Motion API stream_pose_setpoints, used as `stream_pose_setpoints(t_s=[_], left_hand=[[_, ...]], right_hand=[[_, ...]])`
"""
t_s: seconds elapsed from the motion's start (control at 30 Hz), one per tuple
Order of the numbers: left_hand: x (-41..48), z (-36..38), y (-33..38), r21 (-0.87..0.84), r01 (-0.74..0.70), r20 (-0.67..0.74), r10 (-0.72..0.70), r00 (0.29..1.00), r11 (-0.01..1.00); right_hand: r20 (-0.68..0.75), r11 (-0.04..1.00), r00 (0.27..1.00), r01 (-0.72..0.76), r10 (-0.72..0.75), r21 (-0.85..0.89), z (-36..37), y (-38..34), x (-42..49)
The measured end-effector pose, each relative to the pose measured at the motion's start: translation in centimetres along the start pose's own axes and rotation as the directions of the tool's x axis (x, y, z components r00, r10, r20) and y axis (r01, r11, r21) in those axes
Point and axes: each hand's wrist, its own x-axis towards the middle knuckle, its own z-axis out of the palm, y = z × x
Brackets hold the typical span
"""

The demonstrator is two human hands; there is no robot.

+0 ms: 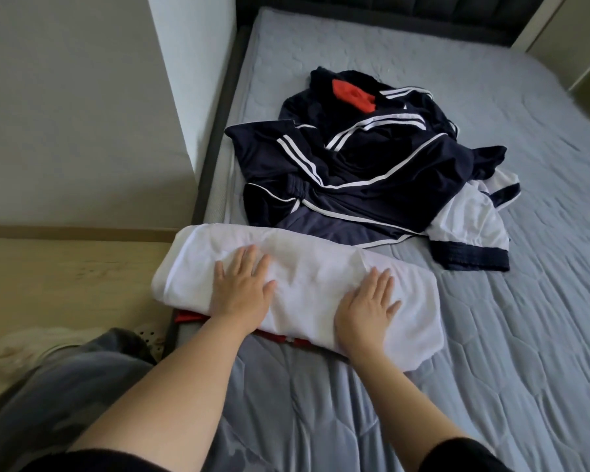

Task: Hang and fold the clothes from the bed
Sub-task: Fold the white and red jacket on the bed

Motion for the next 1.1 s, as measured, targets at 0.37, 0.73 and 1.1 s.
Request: stream_pose_setpoints(t_s=[0.37,0.73,1.1], left_hand=[[5.0,-2.1,-6.0,-0.266,0.327,0.027,-0.332,0.943,0.907],[10.6,-3.0,-9.7,-0.694,0.548,0.232,-0.576,0.784,0.467],[11.9,-4.4,-12.1,-0.750,0.588,0.488,-0.347,0.801,0.303]], right_hand=[[0.049,0.974,0.978,0.205,-0.201,-0.098,6.6,-7.1,3.5],[-0.057,0.965,0.974,0.208,-0.220,-0.157,8.3,-6.8,3.9],[-0.058,0.961,0.974,0.202,-0.217,-0.191,8.2,-7.0,4.0]])
